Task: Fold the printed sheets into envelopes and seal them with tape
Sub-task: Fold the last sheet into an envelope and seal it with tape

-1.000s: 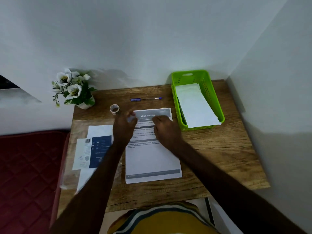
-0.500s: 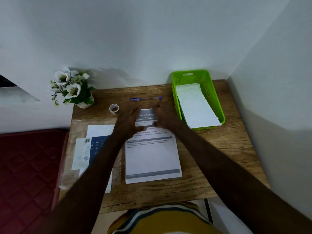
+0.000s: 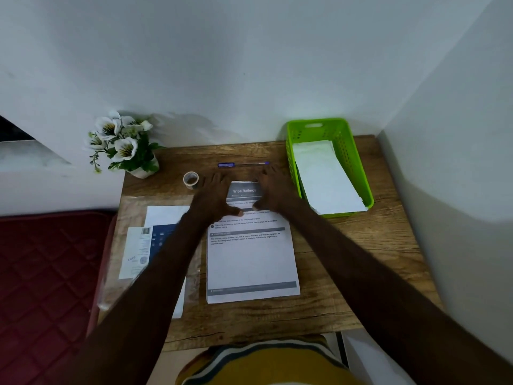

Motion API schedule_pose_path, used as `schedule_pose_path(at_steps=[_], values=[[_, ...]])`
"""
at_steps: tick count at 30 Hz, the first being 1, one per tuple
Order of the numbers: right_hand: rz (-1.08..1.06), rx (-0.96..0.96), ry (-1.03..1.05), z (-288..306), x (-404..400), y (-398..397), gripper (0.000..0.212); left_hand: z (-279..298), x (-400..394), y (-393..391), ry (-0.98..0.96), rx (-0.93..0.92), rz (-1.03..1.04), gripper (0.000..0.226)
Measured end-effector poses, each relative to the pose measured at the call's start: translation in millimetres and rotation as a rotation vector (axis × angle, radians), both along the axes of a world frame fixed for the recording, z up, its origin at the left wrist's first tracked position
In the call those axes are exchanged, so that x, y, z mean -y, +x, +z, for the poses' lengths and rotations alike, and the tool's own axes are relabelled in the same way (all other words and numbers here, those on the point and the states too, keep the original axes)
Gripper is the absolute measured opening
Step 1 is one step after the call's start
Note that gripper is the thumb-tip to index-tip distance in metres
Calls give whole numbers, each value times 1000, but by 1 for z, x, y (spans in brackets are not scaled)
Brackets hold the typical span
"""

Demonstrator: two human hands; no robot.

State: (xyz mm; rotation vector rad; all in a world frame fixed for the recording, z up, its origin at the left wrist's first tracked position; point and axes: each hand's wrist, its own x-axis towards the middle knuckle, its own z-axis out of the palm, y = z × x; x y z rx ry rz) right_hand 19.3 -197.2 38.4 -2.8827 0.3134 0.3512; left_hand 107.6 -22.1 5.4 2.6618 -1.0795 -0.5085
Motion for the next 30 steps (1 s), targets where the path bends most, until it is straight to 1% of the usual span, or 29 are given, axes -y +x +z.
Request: schedule_pose_path(at_steps=[2, 4, 7, 11, 12, 15, 17, 19, 22, 24, 27, 30], values=[[-4, 25, -4, -3, -1, -2, 92, 1, 1, -3, 25, 75, -13, 103], [-19, 46, -20, -6, -4, -5, 90, 4, 2, -9, 45, 194, -21, 98], [-28, 69, -116, -9, -10, -10, 83, 8, 1, -21, 58, 335, -17, 90], [-37, 122, -220, -13, -25, -24, 74, 8, -2, -44, 41, 464, 10, 69], [-32, 157, -250, -15, -29, -30, 67, 6, -4, -51, 45, 495, 15, 61], [29, 339, -353, -27, -37, -50, 31, -4, -11, -70, 45, 553, 20, 40], [42, 413, -367, -36, -39, -62, 22, -11, -15, -80, 17, 537, 11, 38], [43, 371, -327, -45, -39, -70, 28, -17, -17, -88, -27, 476, 7, 47], [51, 198, -181, -57, -43, -78, 58, -25, -22, -98, -158, 306, 45, 55], [27, 138, -120, -64, -44, -84, 73, -31, -27, -105, -204, 219, 57, 60], [12, 150, -91, -71, -43, -93, 84, -40, -32, -110, -186, 175, 52, 68], [17, 156, -75, -71, -42, -93, 87, -46, -33, -111, -147, 183, 55, 63]])
